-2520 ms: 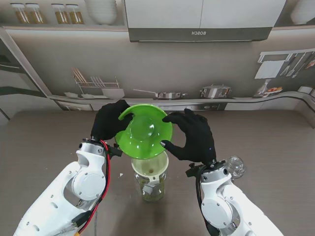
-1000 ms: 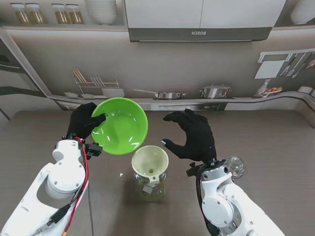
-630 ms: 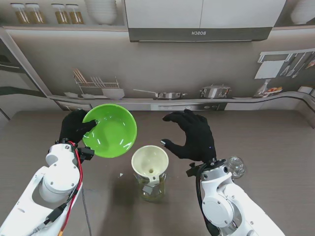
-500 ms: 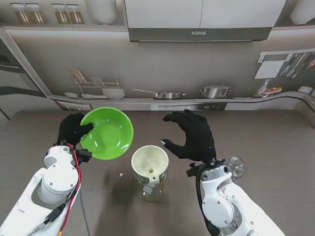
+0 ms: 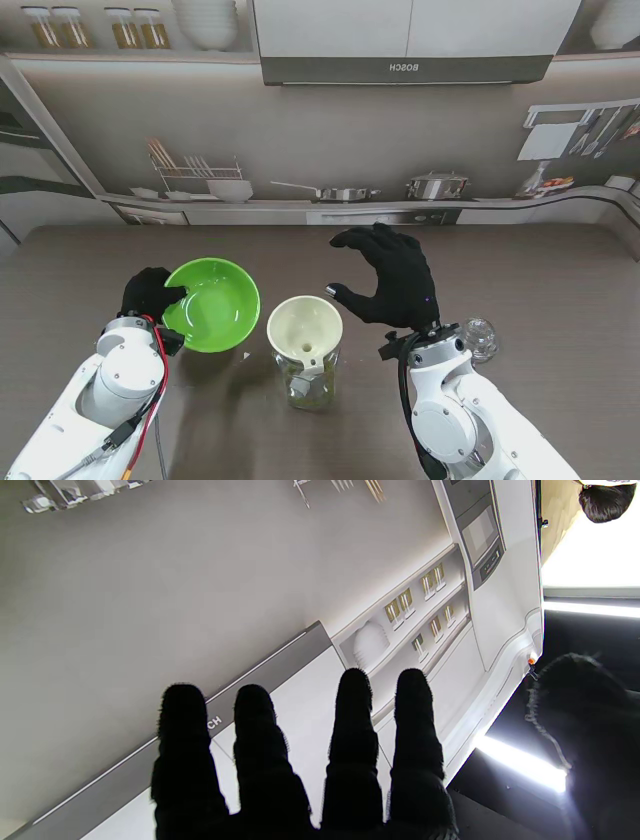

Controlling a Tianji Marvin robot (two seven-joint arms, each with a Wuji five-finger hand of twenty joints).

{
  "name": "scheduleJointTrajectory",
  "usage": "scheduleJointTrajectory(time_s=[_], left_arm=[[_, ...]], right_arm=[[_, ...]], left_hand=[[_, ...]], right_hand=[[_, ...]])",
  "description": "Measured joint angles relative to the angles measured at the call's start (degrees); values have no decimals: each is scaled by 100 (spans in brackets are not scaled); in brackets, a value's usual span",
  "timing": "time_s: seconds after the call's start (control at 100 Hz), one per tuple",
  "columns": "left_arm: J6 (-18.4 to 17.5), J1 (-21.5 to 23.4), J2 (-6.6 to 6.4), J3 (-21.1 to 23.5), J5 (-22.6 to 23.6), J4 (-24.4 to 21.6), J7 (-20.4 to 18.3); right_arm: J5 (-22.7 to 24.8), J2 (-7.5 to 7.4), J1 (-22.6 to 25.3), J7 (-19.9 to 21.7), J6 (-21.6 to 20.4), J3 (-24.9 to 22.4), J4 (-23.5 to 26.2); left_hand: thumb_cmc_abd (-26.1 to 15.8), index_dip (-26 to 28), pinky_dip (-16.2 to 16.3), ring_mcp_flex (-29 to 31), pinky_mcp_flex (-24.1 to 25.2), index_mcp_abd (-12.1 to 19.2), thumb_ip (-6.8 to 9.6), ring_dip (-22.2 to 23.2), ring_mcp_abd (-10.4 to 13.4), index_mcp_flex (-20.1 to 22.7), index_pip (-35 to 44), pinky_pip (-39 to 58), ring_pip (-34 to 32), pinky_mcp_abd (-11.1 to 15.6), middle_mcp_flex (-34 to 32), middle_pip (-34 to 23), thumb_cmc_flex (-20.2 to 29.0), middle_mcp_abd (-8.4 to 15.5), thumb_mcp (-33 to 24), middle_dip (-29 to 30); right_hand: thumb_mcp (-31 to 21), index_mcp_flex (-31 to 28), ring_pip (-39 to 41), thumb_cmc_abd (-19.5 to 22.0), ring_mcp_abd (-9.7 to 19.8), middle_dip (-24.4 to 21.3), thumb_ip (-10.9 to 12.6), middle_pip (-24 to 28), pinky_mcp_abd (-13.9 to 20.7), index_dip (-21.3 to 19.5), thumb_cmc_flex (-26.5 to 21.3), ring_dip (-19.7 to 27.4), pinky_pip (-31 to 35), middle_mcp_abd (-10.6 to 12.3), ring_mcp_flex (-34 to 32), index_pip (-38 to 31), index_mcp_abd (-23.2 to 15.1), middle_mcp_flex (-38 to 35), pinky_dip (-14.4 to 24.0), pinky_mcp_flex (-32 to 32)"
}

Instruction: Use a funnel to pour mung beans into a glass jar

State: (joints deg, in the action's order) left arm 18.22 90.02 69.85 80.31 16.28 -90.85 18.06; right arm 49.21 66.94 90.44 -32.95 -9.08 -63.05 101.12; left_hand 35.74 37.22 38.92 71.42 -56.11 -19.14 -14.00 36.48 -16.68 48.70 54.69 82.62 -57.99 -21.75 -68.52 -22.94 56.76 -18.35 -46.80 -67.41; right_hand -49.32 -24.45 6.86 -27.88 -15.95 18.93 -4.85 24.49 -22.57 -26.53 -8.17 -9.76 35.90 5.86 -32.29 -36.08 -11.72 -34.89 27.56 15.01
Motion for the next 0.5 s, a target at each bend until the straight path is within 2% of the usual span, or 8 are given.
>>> scheduleJointTrajectory(time_s=[0.5], left_arm=[[281,-256,5,-335,-115,588,-88]], right_arm=[[-15,-4,9,22,-1,-4,8]], left_hand=[[0,27,50,0,4,-2,0,0,-4,0,-16,0,3,-31,0,3,0,-1,0,-4]], right_hand=[[0,0,1,0,1,0,0,0,0,0,0,0,0,-4,-1,0,1,0,-2,0]])
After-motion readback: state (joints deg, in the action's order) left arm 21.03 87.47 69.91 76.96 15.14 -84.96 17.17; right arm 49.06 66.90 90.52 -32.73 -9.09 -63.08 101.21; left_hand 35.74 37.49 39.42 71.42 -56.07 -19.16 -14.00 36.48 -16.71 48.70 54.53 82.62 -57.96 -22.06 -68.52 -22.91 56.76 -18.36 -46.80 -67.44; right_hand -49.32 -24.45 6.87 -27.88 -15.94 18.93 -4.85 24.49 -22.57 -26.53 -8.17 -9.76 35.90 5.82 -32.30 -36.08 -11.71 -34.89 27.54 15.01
